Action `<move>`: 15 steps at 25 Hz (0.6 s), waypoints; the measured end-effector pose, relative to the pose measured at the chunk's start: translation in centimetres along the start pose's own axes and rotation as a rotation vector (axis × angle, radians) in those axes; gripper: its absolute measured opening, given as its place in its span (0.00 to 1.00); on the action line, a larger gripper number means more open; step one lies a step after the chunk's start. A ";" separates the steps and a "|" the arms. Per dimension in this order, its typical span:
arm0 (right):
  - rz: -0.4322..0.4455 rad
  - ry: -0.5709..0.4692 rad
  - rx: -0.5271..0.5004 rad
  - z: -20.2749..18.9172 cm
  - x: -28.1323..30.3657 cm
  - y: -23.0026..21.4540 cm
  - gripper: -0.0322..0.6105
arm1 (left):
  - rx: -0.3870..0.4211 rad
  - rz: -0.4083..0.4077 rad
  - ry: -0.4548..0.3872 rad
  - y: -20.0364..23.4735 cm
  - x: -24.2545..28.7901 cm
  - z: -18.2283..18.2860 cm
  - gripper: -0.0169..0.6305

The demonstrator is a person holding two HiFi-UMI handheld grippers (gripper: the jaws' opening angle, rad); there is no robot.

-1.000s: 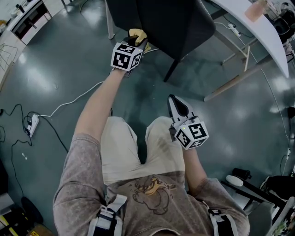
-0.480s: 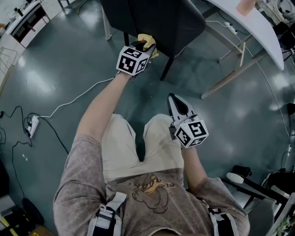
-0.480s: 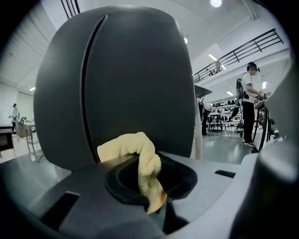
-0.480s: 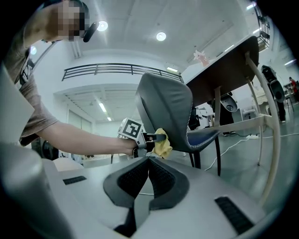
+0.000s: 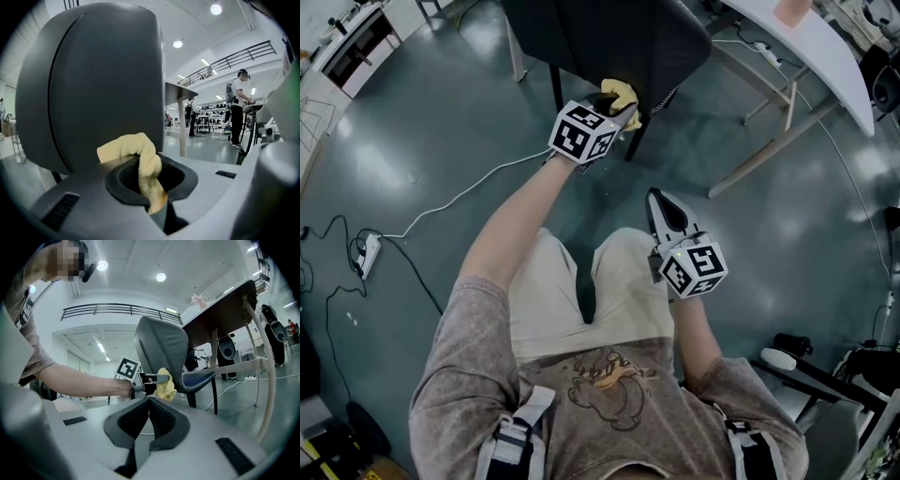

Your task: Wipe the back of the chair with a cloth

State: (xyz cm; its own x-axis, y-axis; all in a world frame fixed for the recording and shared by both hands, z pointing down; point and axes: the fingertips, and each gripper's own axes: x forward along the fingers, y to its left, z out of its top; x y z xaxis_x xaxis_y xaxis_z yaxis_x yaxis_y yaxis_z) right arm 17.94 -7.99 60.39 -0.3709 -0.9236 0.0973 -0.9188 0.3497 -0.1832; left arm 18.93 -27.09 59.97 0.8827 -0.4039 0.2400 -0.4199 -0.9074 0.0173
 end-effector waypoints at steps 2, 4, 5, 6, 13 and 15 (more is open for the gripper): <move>-0.004 -0.001 -0.003 0.0 0.0 -0.1 0.09 | 0.020 -0.032 0.001 -1.1 0.0 0.1 0.12; -0.006 -0.002 -0.004 0.1 0.0 -0.1 0.09 | 0.030 -0.057 -0.005 -1.8 -0.3 0.4 0.12; -0.006 -0.001 -0.005 0.2 0.0 -0.2 0.09 | 0.034 -0.074 -0.010 -2.2 -0.4 0.6 0.12; -0.006 0.000 -0.006 0.2 0.0 -0.2 0.09 | 0.038 -0.096 -0.017 -2.7 -0.6 0.8 0.12; -0.002 0.012 -0.020 0.2 0.0 -0.2 0.09 | 0.039 -0.193 -0.069 -5.4 -2.5 2.5 0.12; 0.000 0.010 -0.028 0.5 0.1 -0.3 0.09 | 0.021 -0.198 -0.091 -5.1 -3.4 2.9 0.12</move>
State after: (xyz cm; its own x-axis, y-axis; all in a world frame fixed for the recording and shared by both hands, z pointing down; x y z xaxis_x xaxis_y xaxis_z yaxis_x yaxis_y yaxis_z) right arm 18.27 -8.23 59.98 -0.3723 -0.9219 0.1075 -0.9220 0.3542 -0.1562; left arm 18.67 -21.37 56.25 0.9633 -0.2258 0.1452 -0.2330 -0.9718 0.0350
